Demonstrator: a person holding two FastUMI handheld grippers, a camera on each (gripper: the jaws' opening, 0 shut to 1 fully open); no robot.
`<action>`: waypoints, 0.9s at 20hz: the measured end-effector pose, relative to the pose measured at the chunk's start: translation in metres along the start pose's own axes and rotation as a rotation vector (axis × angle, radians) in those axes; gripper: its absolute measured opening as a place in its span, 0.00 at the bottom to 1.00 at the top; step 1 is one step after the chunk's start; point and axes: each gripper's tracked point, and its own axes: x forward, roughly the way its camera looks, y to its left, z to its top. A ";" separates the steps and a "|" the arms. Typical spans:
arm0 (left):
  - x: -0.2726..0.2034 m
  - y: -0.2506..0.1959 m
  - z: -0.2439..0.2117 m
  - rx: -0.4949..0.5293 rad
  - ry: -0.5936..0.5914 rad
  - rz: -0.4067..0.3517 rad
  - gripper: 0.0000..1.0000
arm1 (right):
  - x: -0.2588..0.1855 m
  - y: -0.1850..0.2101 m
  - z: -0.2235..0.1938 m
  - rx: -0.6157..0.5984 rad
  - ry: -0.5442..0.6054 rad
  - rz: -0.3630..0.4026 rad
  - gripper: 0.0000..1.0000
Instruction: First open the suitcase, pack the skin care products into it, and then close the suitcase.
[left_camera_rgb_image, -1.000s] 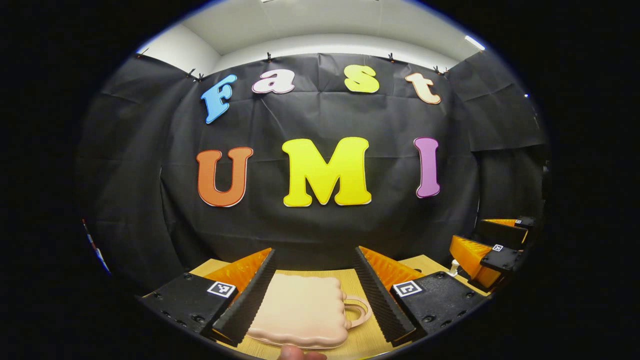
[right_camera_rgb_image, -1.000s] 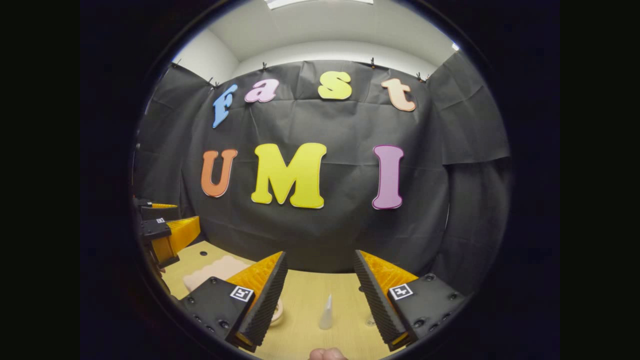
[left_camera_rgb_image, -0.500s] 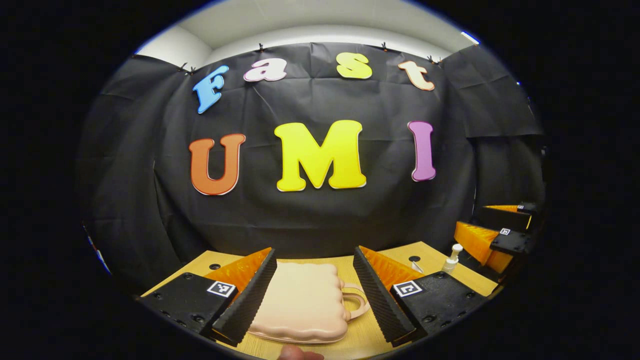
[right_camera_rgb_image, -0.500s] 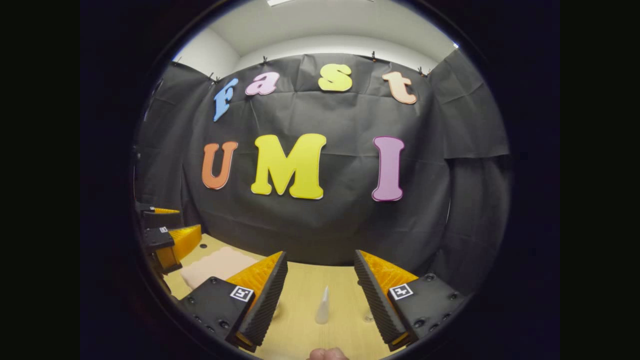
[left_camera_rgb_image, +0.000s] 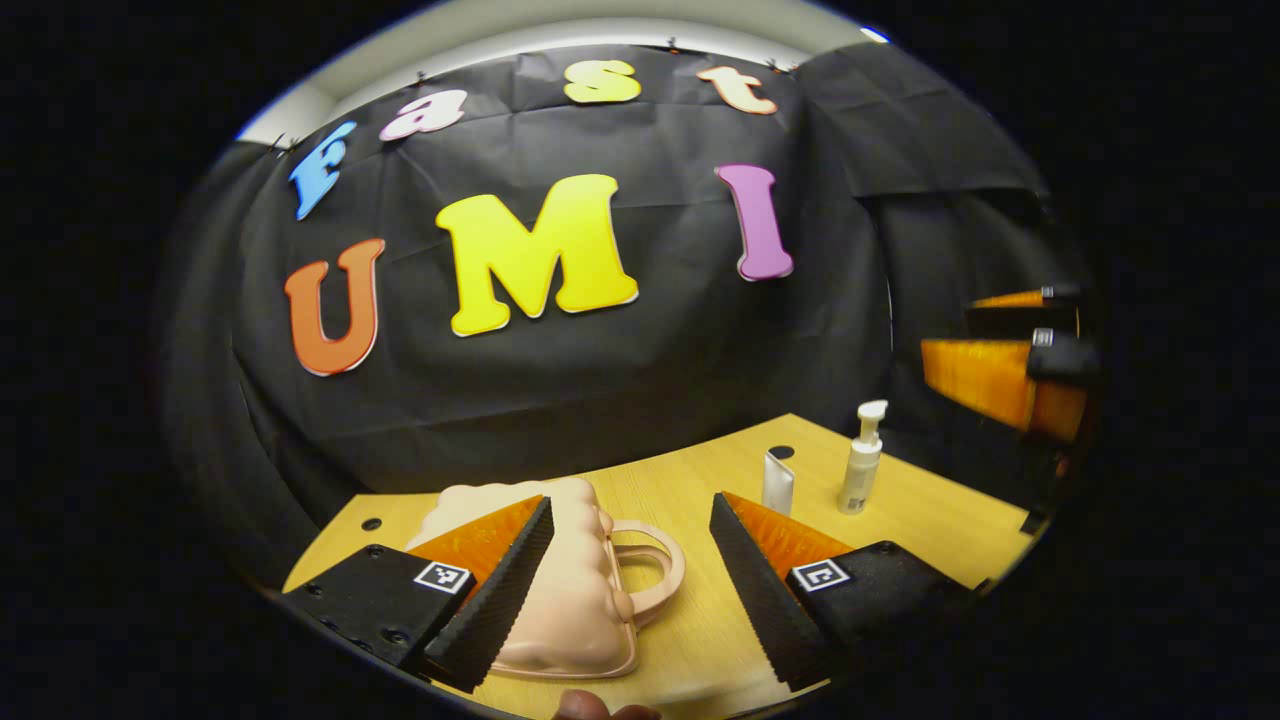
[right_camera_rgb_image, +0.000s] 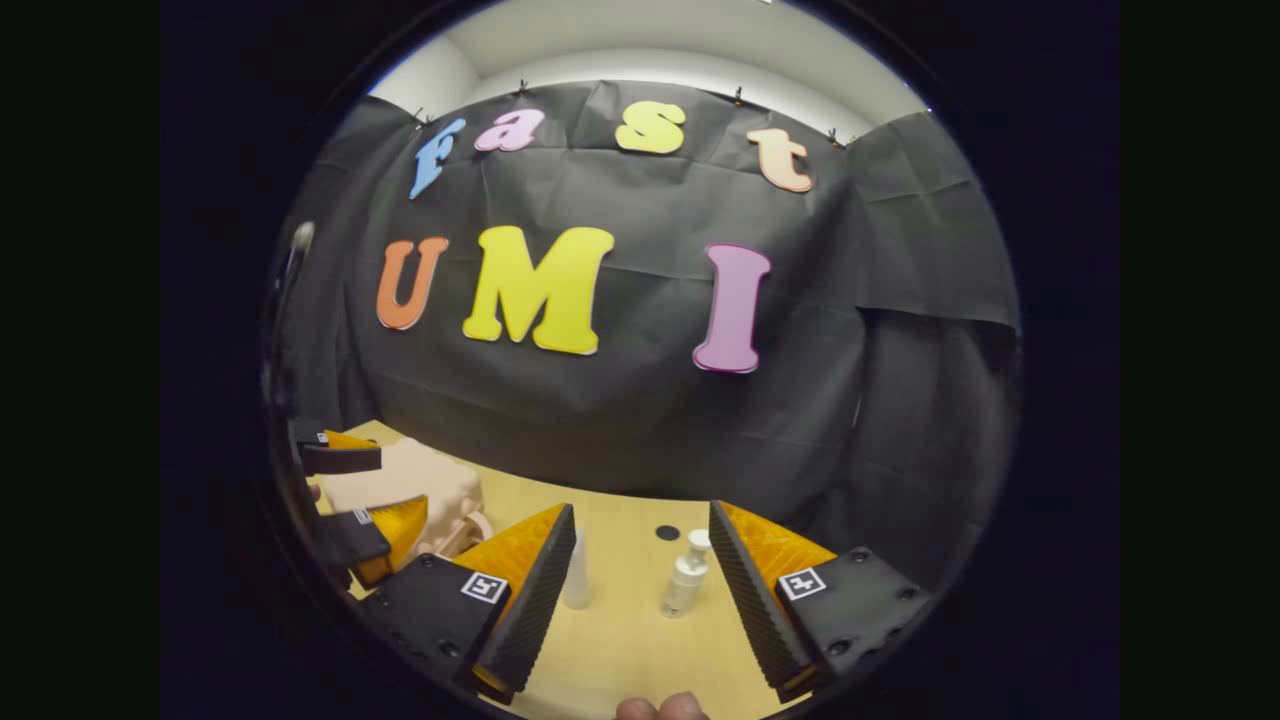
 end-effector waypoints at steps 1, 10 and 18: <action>0.007 -0.007 -0.013 0.068 0.028 -0.011 1.00 | -0.001 -0.009 -0.003 -0.003 0.008 -0.015 0.80; 0.069 -0.012 -0.112 0.544 0.275 0.004 0.96 | -0.002 -0.077 -0.029 0.023 0.055 -0.092 0.80; 0.090 0.001 -0.137 0.641 0.409 0.044 0.73 | 0.016 -0.099 -0.057 0.080 0.093 -0.060 0.79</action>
